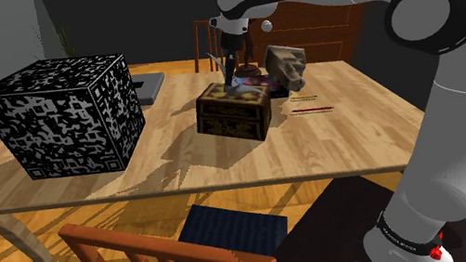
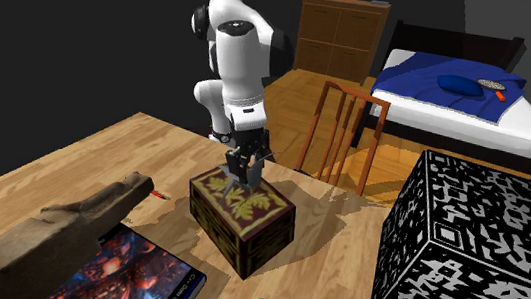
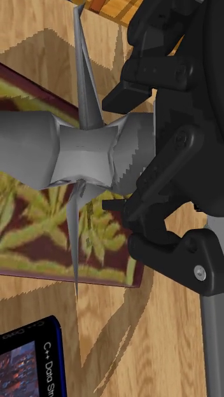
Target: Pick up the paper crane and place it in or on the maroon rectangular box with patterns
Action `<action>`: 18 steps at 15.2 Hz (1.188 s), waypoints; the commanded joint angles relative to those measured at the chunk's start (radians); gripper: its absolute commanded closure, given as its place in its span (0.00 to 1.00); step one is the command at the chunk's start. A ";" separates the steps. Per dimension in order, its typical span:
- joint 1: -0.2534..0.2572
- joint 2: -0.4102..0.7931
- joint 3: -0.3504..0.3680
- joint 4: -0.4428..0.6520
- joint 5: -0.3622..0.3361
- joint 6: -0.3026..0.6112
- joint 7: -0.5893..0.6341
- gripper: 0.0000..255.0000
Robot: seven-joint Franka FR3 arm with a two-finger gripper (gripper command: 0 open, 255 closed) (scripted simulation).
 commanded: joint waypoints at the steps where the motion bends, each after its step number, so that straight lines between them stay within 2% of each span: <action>1: -0.001 0.002 -0.001 -0.003 -0.001 0.000 0.000 0.00; 6: -0.001 0.003 -0.001 -0.002 -0.001 0.000 0.000 0.00; 10: -0.009 -0.001 -0.007 0.119 -0.003 -0.126 0.003 0.00; 18: -0.009 -0.001 -0.007 0.119 -0.003 -0.126 0.003 0.00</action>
